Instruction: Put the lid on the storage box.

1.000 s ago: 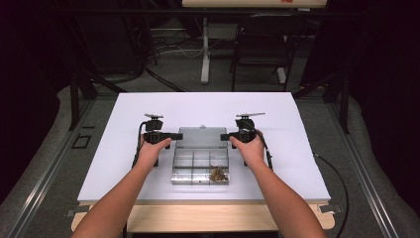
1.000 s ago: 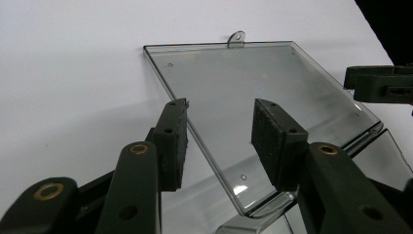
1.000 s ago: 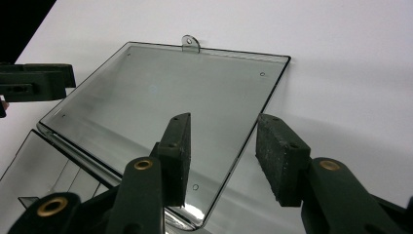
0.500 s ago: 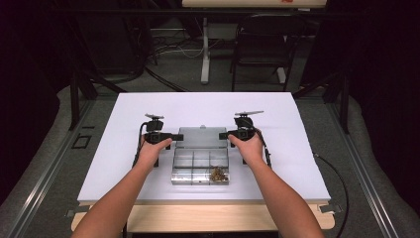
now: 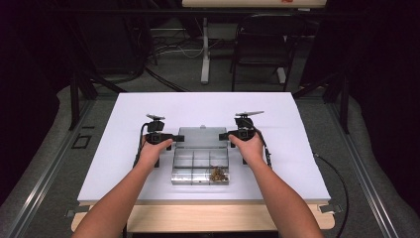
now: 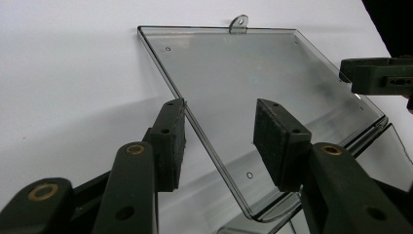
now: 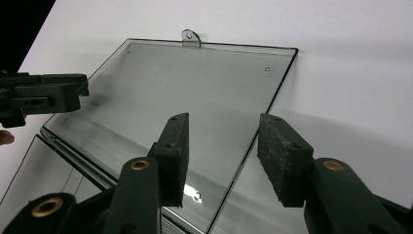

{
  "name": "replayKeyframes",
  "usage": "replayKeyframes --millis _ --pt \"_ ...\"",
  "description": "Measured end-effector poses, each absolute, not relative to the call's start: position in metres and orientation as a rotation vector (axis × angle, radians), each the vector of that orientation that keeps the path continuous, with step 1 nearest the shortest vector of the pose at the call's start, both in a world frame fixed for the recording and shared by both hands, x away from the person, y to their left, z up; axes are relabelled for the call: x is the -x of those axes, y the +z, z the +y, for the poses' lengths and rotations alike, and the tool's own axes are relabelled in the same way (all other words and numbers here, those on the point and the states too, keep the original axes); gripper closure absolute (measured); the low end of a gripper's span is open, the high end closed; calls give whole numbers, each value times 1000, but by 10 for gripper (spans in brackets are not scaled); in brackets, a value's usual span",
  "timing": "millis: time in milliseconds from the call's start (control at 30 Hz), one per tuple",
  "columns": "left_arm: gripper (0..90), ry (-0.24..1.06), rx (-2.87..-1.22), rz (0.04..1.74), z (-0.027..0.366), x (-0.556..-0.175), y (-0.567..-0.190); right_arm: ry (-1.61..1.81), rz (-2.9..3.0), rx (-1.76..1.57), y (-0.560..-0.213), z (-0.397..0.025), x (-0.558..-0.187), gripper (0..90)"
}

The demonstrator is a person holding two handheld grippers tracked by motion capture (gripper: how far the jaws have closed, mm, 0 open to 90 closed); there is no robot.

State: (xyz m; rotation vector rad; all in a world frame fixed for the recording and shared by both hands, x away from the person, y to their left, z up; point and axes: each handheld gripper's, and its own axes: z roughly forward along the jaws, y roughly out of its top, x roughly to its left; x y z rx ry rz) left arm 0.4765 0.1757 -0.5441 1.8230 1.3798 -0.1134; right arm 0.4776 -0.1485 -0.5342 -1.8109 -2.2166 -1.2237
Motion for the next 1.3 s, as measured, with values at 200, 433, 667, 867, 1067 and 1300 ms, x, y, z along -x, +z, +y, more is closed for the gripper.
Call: replayKeyframes --millis 200,433,667,867,1067,1300 --pt "534 -122 -1826 1384 176 -477 -545 -1210 -2193 1819 -536 -149 -478 529" --pt "509 -127 -1828 1387 176 -477 -547 -1175 -2169 1823 -538 -149 -478 516" --pt "497 -144 -1814 1399 174 -478 -549 -1174 -2114 1830 -543 -148 -479 500" --pt "494 -159 -1805 1412 174 -478 -549 -1178 -2062 1846 -545 -147 -479 498" --pt "495 -159 -1802 1411 174 -478 -549 -1181 -2074 1835 -544 -147 -479 500" --pt "505 -173 -1788 1407 175 -478 -548 -1196 -2075 1825 -541 -149 -479 502"
